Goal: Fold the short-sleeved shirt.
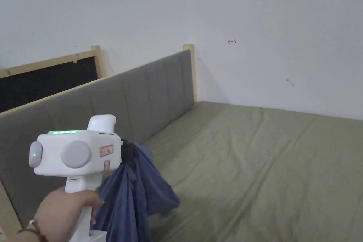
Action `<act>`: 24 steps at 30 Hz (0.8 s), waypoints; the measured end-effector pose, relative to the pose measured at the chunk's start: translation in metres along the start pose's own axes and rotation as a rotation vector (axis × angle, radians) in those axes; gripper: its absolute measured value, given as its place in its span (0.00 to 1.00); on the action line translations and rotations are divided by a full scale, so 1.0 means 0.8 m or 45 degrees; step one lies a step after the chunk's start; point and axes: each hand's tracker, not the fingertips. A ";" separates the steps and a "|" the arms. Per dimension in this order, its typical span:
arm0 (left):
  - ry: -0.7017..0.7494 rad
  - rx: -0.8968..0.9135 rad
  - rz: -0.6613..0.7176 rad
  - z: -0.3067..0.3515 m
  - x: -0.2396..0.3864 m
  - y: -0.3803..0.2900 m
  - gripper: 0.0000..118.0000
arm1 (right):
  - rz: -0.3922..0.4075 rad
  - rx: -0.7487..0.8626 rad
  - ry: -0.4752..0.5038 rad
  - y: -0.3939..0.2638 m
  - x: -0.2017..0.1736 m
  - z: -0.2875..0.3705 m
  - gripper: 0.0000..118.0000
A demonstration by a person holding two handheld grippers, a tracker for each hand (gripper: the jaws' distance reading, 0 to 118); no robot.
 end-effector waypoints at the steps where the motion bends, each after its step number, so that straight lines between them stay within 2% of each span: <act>1: -0.061 0.062 -0.007 0.016 0.016 0.020 0.00 | -0.012 0.009 -0.003 0.001 0.002 0.005 0.00; 4: -0.171 0.162 -0.111 0.055 0.081 0.067 0.00 | -0.030 0.028 -0.007 0.004 0.009 0.019 0.00; 8: -0.432 0.291 -0.231 0.095 0.183 0.111 0.00 | -0.041 0.086 -0.020 0.012 0.019 0.045 0.00; 12: -0.744 0.255 -0.215 0.116 0.288 0.119 0.00 | -0.057 0.143 -0.054 0.025 0.036 0.072 0.00; 14: -0.887 0.167 -0.226 0.109 0.343 0.107 0.00 | -0.070 0.167 -0.075 0.031 0.052 0.086 0.00; 17: -0.921 0.004 -0.320 0.072 0.416 0.069 0.00 | -0.067 0.218 -0.154 0.036 0.078 0.109 0.00; 19: -0.945 -0.161 -0.322 0.033 0.456 0.032 0.00 | -0.063 0.228 -0.210 0.035 0.095 0.120 0.00; 24: -0.846 -0.721 -0.205 -0.111 0.507 -0.106 0.00 | -0.154 0.195 -0.280 0.010 0.138 0.131 0.00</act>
